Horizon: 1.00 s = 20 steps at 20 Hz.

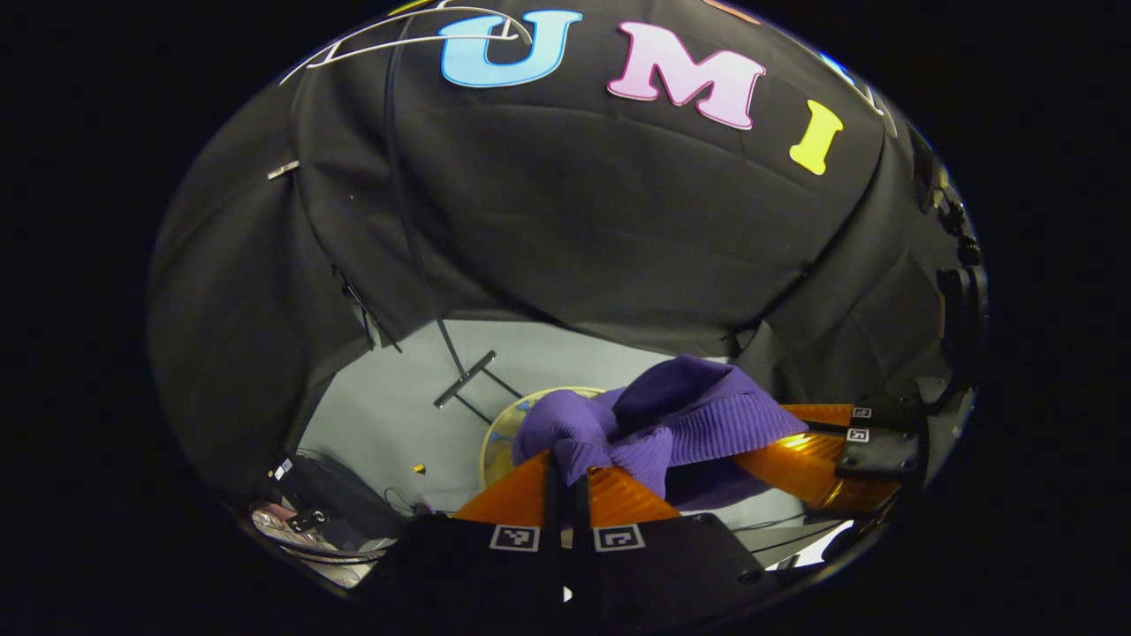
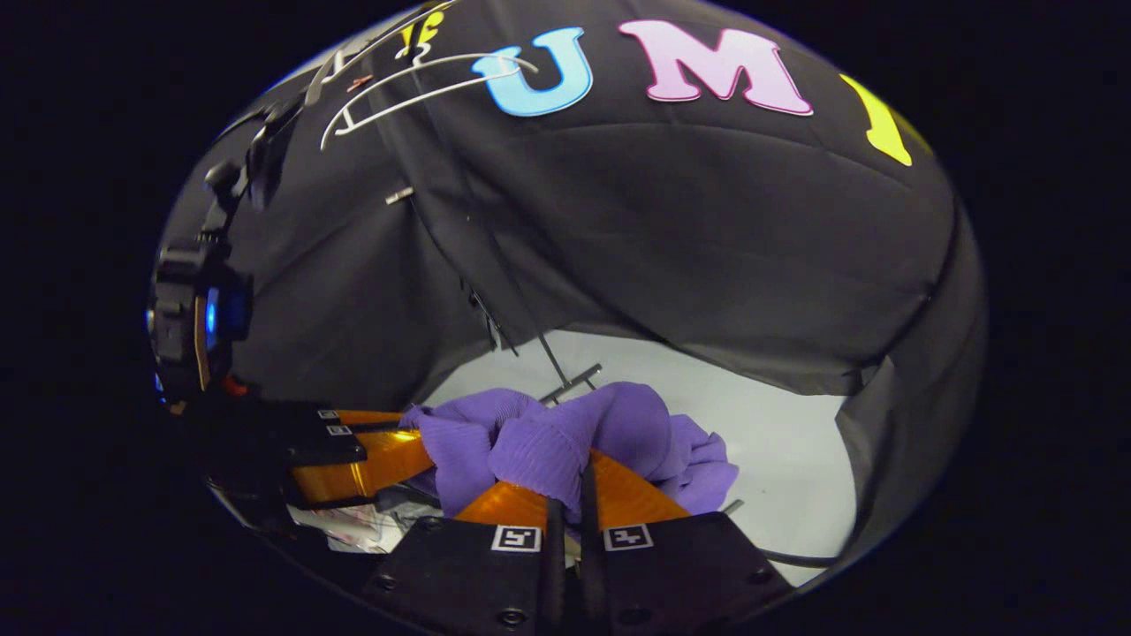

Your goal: Grasp the clothes on the hanger with both hands and then place them into the laundry hamper below.

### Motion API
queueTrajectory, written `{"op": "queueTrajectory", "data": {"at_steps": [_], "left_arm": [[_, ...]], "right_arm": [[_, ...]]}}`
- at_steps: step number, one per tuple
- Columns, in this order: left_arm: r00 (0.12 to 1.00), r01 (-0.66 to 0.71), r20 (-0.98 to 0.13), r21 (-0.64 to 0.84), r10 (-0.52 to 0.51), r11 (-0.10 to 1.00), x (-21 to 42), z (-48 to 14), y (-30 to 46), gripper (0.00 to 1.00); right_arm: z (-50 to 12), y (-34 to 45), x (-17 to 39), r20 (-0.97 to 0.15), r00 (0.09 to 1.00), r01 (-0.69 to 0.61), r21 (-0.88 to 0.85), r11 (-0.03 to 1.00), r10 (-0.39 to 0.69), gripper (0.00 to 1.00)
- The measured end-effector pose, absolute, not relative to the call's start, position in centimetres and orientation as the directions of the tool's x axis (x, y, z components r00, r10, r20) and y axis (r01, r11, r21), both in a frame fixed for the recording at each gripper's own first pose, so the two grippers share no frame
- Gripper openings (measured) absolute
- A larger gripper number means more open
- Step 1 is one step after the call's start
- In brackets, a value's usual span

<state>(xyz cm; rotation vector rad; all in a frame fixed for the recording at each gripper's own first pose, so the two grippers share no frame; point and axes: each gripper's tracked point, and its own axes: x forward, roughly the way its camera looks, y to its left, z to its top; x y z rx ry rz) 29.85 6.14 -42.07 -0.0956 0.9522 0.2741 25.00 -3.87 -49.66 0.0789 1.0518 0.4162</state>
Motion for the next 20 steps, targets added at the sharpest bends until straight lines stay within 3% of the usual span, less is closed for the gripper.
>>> {"op": "queueTrajectory", "data": {"at_steps": [7, 8, 13, 20], "left_arm": [[0.528, -0.258, -0.830, 0.044, 0.178, 0.965, 29.1, -42.7, 6.2, 0.15], [0.537, -0.249, -0.825, 0.048, 0.179, 0.967, 29.3, -42.7, 6.3, 0.19], [0.572, -0.261, -0.782, 0.114, 0.249, 0.959, 29.9, -41.6, 7.8, 0.97], [0.569, -0.261, -0.782, 0.120, 0.253, 0.958, 29.2, -41.3, 8.0, 0.96]], "right_arm": [[-51.9, -6.4, 23.9, -0.885, 0.376, -0.275, 0.177, 0.945, 0.276, 0.09], [-51.7, -6.7, 24.0, -0.883, 0.381, -0.267, 0.178, 0.947, 0.274, 0.16], [-51.1, -8.6, 23.9, -0.882, 0.397, -0.261, 0.156, 0.953, 0.253, 0.98], [-50.2, -10.5, 24.8, -0.868, 0.435, -0.236, 0.146, 0.961, 0.238, 0.99]]}}
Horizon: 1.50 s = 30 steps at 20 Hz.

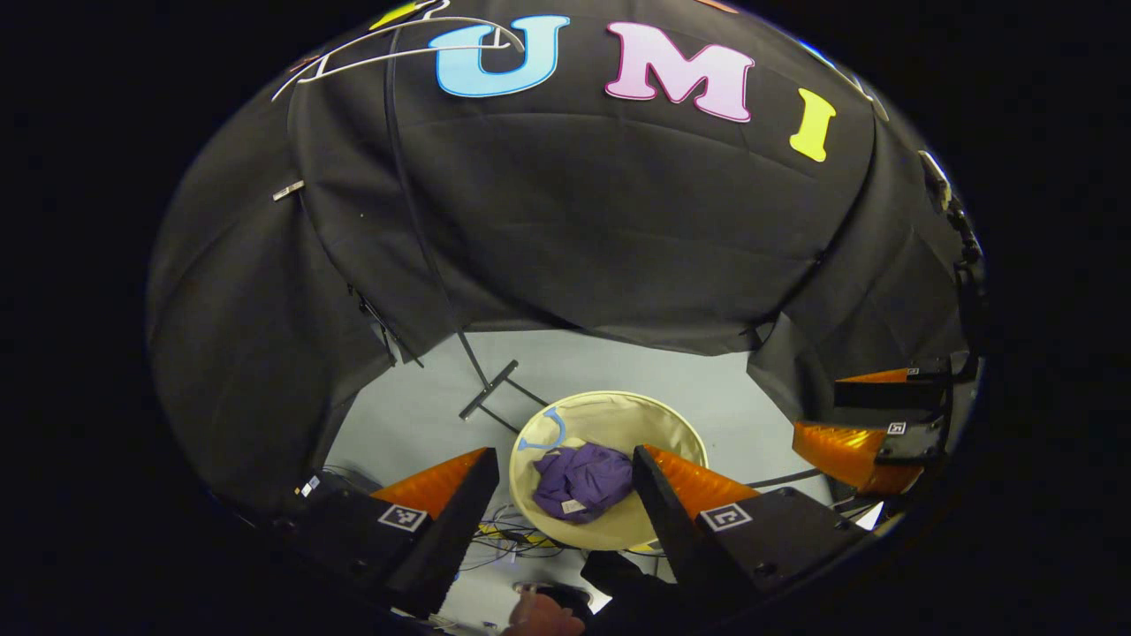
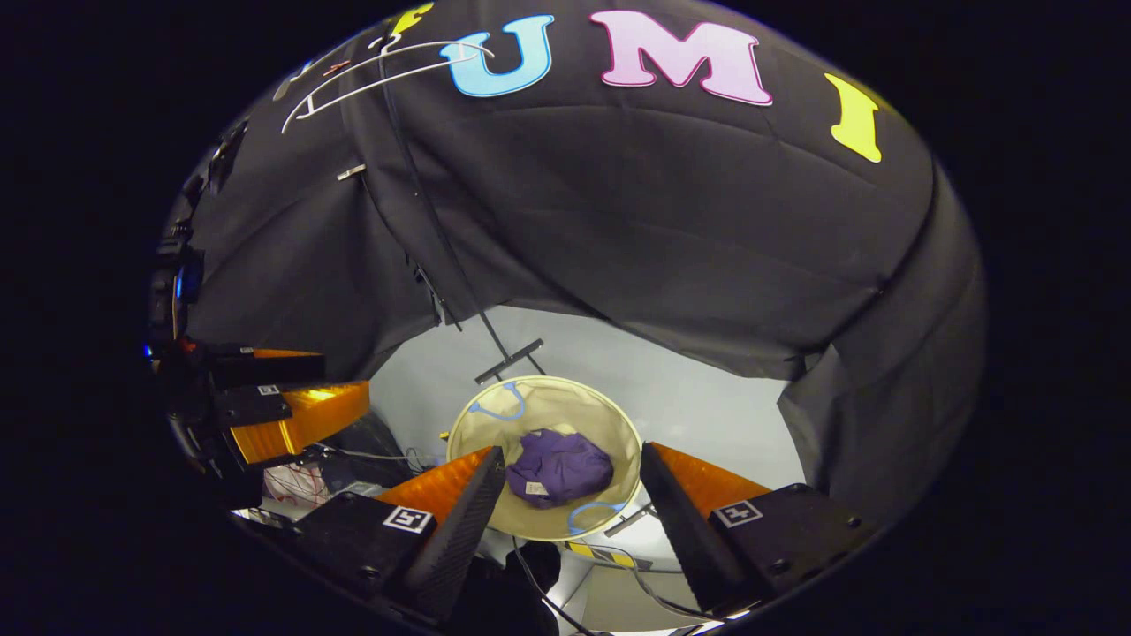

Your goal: Grasp the clothes on the hanger with both hands and then place them into the laundry hamper below.

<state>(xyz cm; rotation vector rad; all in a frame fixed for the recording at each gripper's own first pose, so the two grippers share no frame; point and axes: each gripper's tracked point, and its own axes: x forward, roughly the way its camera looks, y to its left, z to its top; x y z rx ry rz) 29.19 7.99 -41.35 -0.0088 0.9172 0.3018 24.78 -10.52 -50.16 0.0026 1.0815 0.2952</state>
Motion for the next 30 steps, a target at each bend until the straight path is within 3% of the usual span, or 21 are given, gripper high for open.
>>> {"op": "queueTrajectory", "data": {"at_steps": [3, 10, 17, 24, 30], "left_arm": [[0.585, -0.259, -0.771, 0.117, 0.252, 0.959, 29.3, -40.6, 8.0, 0.96], [0.714, -0.229, -0.659, 0.103, 0.239, 0.968, 29.9, -33.7, 7.5, 0.96], [0.859, -0.137, -0.488, 0.069, 0.153, 0.988, 26.8, -24.3, 7.3, 0.96], [0.954, -0.035, -0.294, 0.077, 0.056, 0.996, 20.6, -14.8, 8.0, 0.96], [0.993, 0.047, -0.108, 0.057, -0.040, 0.997, 14.1, -8.3, 7.4, 0.96]], "right_arm": [[-48.5, -9.3, 25.1, -0.841, 0.461, -0.246, 0.184, 0.952, 0.282, 0.99], [-42.8, -6.8, 25.1, -0.770, 0.549, -0.303, 0.180, 0.936, 0.326, 0.99], [-34.6, -4.0, 23.7, -0.650, 0.687, -0.281, 0.173, 0.944, 0.323, 0.99], [-22.4, -0.7, 20.5, -0.398, 0.884, -0.207, 0.134, 0.969, 0.244, 0.99], [-14.6, 1.4, 15.0, -0.168, 0.975, -0.123, 0.135, 0.983, 0.145, 1.00]]}}
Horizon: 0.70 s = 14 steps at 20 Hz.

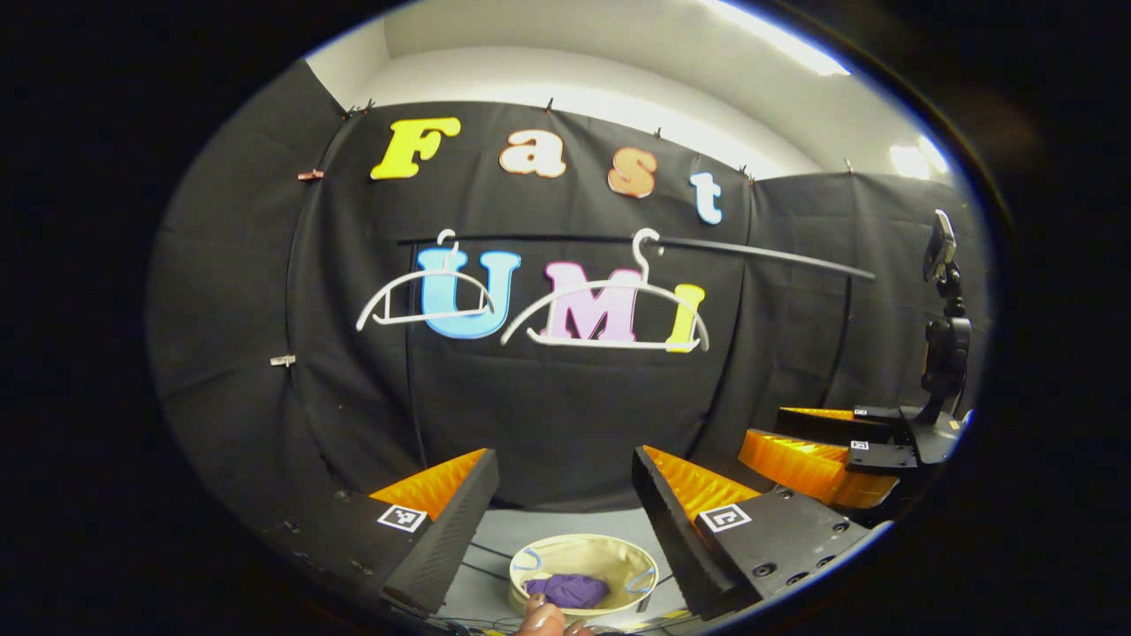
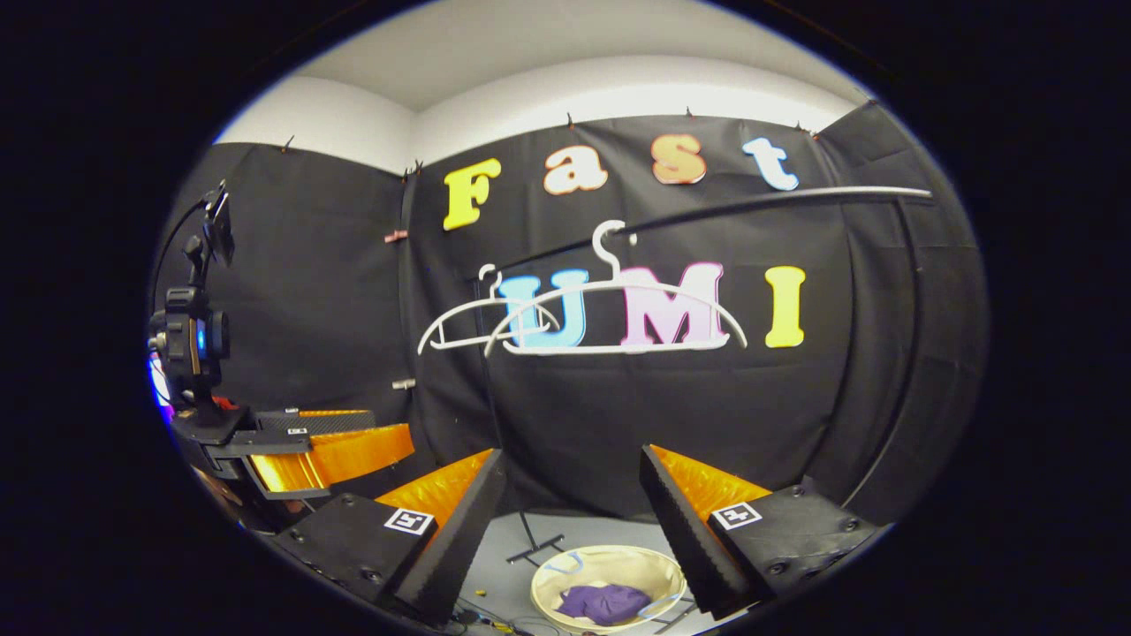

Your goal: Grasp the clothes on the hanger with both hands and then place them into the laundry hamper below.

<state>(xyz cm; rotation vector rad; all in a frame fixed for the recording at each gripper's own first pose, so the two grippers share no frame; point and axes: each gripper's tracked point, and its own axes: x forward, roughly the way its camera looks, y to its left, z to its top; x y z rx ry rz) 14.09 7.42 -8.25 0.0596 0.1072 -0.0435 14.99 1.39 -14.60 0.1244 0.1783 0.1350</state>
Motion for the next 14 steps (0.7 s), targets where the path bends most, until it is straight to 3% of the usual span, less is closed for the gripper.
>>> {"op": "queueTrajectory", "data": {"at_steps": [2, 5, 7, 9, 14], "left_arm": [[0.998, 0.055, -0.034, 0.073, -0.053, 0.996, 11.6, -5.9, 7.5, 0.96], [0.997, 0.065, 0.045, 0.091, -0.070, 0.994, 8.1, -3.7, 7.4, 0.96], [0.994, 0.061, 0.089, 0.095, -0.070, 0.994, 6.5, -2.3, 7.4, 0.97], [0.992, 0.067, 0.101, 0.095, -0.077, 0.993, 5.7, -1.7, 7.2, 0.94], [0.989, 0.085, 0.109, 0.102, -0.097, 0.991, 4.5, -1.1, 5.8, 0.96]], "right_arm": [[-12.1, 1.7, 13.1, -0.097, 0.989, -0.100, 0.111, 0.989, 0.111, 0.95], [-9.0, 2.5, 10.6, -0.014, 0.996, -0.086, 0.091, 0.992, 0.088, 1.00], [-7.6, 2.5, 9.2, 0.022, 0.997, -0.076, 0.100, 0.992, 0.074, 0.98], [-6.6, 2.3, 8.1, 0.043, 0.997, -0.066, 0.113, 0.991, 0.061, 1.00], [-5.1, 1.1, 6.4, 0.068, 0.997, -0.050, 0.114, 0.992, 0.043, 0.97]]}}
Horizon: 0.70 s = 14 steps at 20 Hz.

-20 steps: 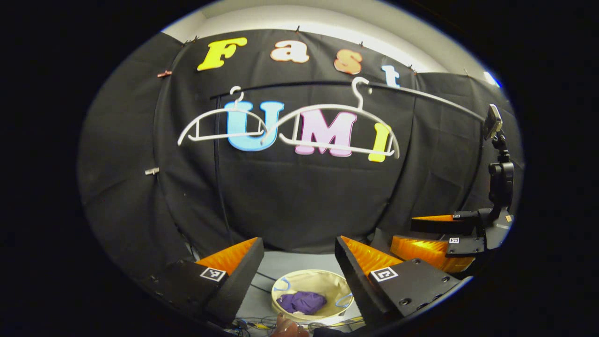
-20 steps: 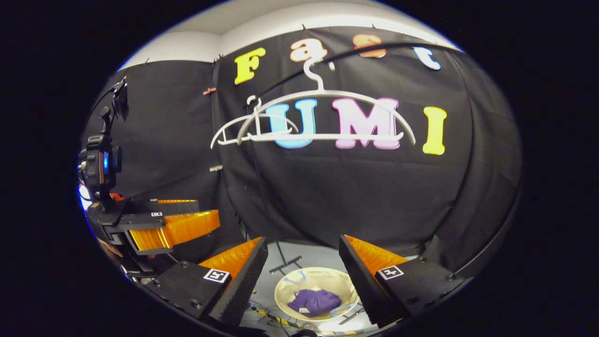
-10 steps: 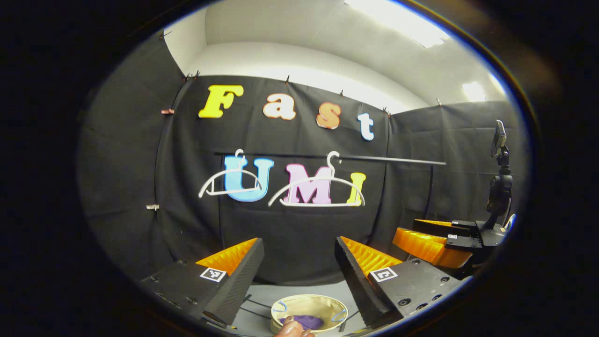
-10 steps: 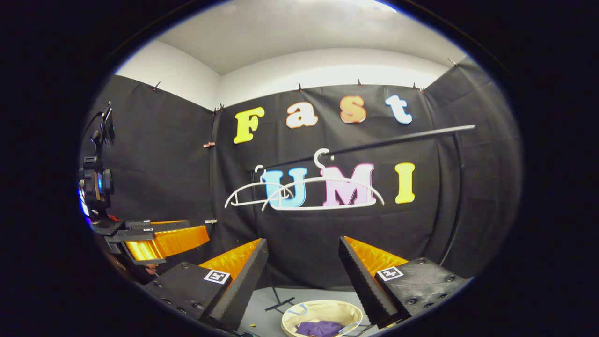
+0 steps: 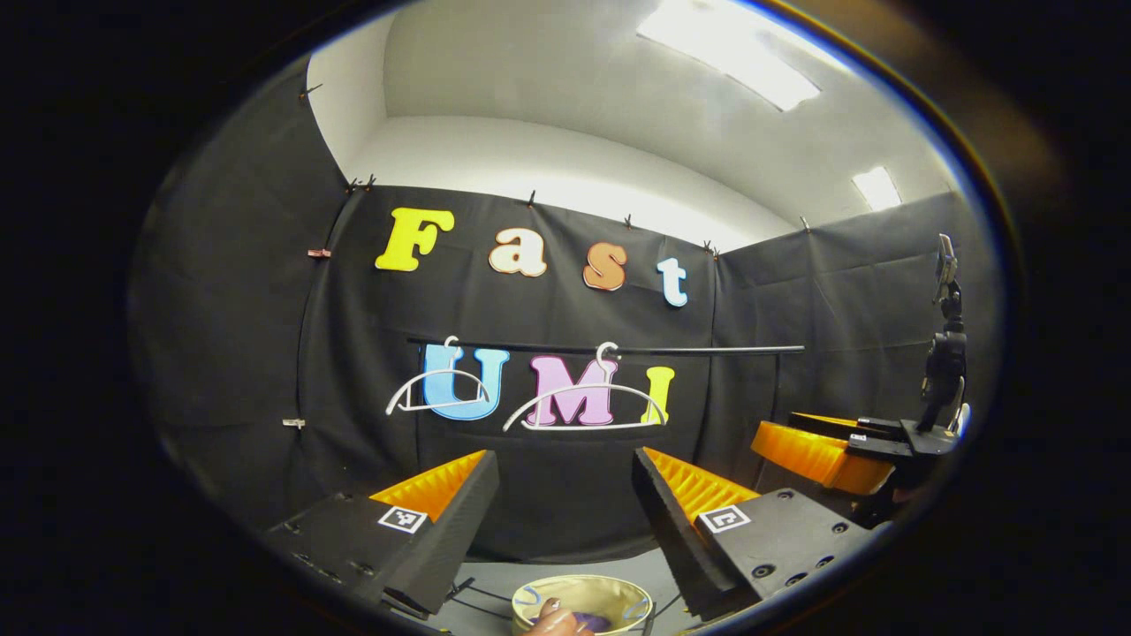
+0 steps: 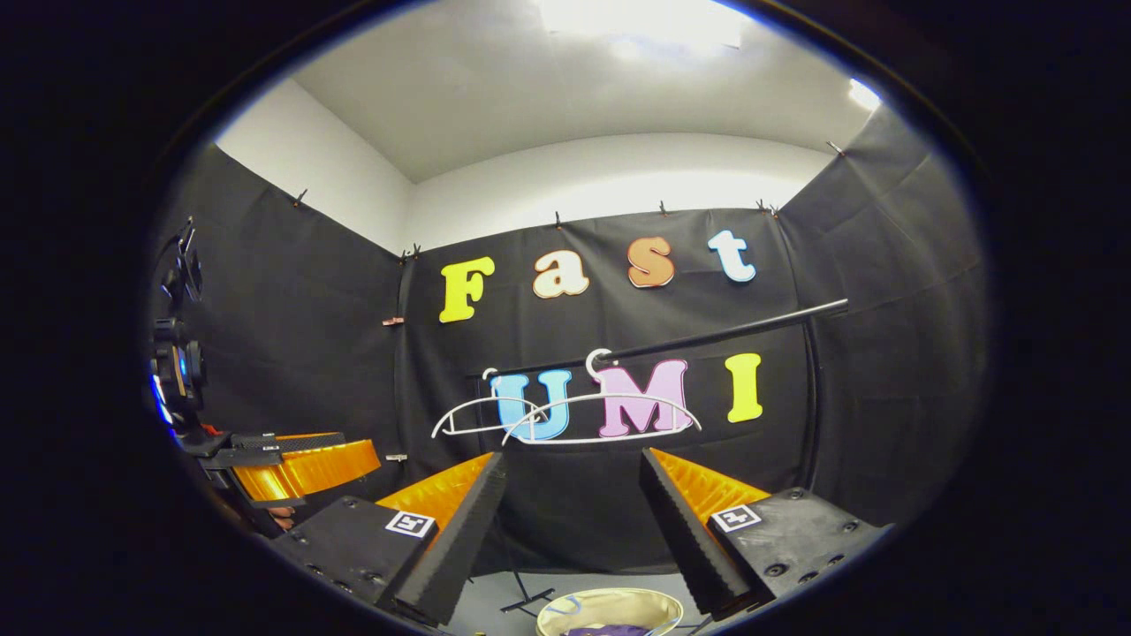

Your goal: Grasp the clothes on the hanger with both hands and then place them into the laundry hamper below.

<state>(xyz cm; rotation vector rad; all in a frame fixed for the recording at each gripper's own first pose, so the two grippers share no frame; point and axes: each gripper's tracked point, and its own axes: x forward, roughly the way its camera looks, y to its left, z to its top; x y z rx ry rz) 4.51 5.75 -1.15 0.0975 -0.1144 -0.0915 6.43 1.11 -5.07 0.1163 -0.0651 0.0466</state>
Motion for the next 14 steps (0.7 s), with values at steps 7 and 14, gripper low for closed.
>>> {"op": "queueTrajectory", "data": {"at_steps": [7, 14], "left_arm": [[0.988, 0.110, 0.097, 0.112, -0.121, 0.988, 6.1, -0.9, 2.4, 0.96], [0.990, 0.103, 0.086, 0.104, -0.112, 0.989, 6.7, -1.0, 0.4, 0.96]], "right_arm": [[-3.5, -0.7, 6.3, 0.078, 0.996, -0.054, 0.133, 0.990, 0.044, 0.97], [-4.1, -1.8, 6.4, 0.060, 0.996, -0.075, 0.156, 0.985, 0.066, 0.97]]}}
